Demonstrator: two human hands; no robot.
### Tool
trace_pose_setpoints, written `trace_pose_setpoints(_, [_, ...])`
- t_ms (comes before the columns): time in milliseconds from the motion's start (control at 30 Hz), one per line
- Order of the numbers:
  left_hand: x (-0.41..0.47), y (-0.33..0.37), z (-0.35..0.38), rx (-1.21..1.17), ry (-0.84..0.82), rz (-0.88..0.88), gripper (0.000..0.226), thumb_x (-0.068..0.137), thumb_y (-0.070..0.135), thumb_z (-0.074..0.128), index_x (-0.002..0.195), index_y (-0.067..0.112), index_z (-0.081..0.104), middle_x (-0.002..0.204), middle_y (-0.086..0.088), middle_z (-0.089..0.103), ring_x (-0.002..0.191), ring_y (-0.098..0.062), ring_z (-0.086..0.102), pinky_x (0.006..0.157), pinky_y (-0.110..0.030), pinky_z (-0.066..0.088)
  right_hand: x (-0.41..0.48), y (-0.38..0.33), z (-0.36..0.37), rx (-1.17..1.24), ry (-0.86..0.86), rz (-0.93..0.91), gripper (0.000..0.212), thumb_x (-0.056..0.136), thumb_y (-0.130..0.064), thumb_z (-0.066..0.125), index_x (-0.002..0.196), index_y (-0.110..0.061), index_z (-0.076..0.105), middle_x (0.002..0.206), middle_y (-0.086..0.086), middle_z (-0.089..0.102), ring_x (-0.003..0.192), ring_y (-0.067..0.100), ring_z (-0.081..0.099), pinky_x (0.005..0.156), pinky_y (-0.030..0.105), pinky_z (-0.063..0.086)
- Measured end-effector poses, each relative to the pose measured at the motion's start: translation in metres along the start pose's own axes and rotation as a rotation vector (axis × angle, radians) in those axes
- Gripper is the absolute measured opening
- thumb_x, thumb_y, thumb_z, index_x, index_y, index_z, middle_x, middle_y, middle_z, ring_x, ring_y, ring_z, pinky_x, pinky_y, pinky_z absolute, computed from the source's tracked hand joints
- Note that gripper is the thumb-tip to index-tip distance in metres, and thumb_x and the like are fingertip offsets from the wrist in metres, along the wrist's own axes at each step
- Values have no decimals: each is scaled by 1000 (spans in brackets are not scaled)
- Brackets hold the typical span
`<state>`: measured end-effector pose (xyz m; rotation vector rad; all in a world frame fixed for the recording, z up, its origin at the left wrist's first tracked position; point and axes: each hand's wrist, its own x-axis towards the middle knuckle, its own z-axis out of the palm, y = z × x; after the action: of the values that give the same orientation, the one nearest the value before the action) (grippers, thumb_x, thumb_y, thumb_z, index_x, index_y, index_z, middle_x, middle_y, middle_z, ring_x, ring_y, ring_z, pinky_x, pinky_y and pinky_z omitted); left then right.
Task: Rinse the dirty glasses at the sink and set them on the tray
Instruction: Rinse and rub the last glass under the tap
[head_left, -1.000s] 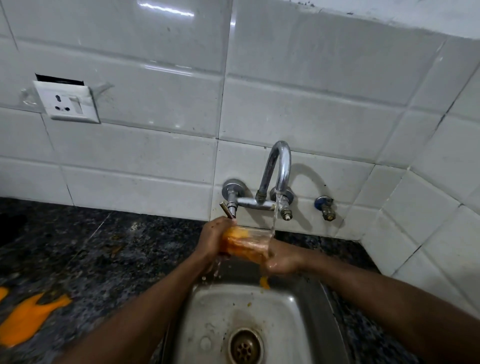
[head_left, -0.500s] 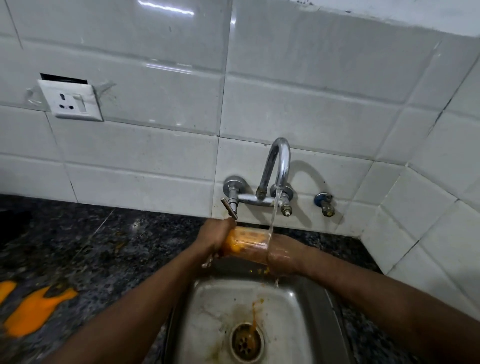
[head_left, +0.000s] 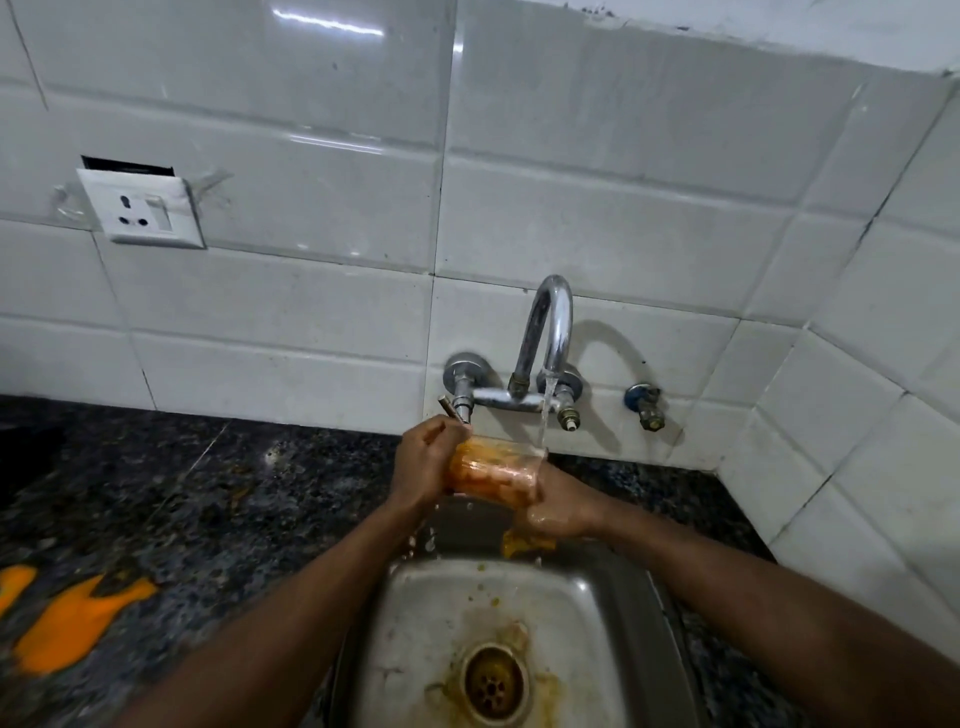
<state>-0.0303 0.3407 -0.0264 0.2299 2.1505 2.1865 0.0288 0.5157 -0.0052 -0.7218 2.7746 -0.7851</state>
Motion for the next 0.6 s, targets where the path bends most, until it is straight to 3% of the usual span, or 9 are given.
trace_pose_setpoints(67, [5, 2, 4, 164, 25, -96, 28, 97, 26, 54, 84, 4, 67, 78, -14, 65, 64, -28, 63, 45, -29, 48, 1, 9, 5, -236, -6, 23, 50, 82, -6, 65, 130, -16, 56, 128, 6, 59, 118, 19, 58, 98, 30, 51])
trace_pose_setpoints(133, [10, 10, 5, 256, 19, -286, 34, 95, 34, 53, 87, 4, 64, 78, -15, 65, 55, -26, 61, 38, -23, 40, 2, 22, 5, -494, 34, 45, 42, 85, -13, 68, 126, -13, 60, 126, 8, 59, 118, 24, 58, 96, 32, 52])
trace_pose_setpoints(233, [14, 10, 2, 147, -28, -161, 34, 97, 38, 55, 97, 7, 68, 92, -17, 68, 68, -28, 66, 44, -25, 46, 2, 9, 2, -48, 137, -96, 46, 87, -6, 69, 129, -19, 58, 131, -3, 58, 126, 7, 52, 107, 26, 43])
trace_pose_setpoints(300, [6, 13, 2, 52, -23, -41, 25, 97, 25, 57, 94, 4, 69, 92, -18, 67, 72, -25, 66, 46, -26, 50, -1, -3, 0, 132, 128, -72, 50, 85, -2, 71, 129, -21, 57, 123, -6, 62, 118, 6, 58, 105, 35, 47])
trace_pose_setpoints(367, [12, 7, 1, 200, -8, -64, 26, 96, 21, 57, 86, 0, 69, 84, -17, 67, 69, -24, 64, 49, -25, 49, -1, 4, 5, 68, 60, -62, 54, 85, 3, 67, 133, -19, 53, 126, -1, 62, 118, 16, 60, 102, 34, 48])
trace_pose_setpoints(467, [23, 1, -2, 303, -25, -344, 36, 88, 35, 56, 97, 2, 68, 87, -16, 67, 73, -31, 65, 59, -31, 52, -3, 10, 4, -366, 35, -56, 61, 87, 2, 60, 143, -18, 46, 140, 11, 52, 126, 26, 51, 106, 30, 42])
trace_pose_setpoints(533, [19, -1, -4, 289, -44, -219, 28, 93, 35, 57, 97, 11, 71, 88, -13, 67, 71, -30, 64, 56, -31, 52, 1, 10, 7, -236, 41, -100, 62, 83, 4, 61, 139, -21, 51, 142, 5, 51, 130, 19, 48, 111, 32, 39])
trace_pose_setpoints(600, [5, 2, -2, 166, -7, -30, 21, 96, 23, 57, 84, 13, 72, 85, -13, 69, 73, -29, 65, 55, -30, 52, 2, 5, 6, 25, 50, -86, 59, 81, 1, 62, 133, -26, 53, 135, -3, 55, 125, 11, 53, 109, 34, 43])
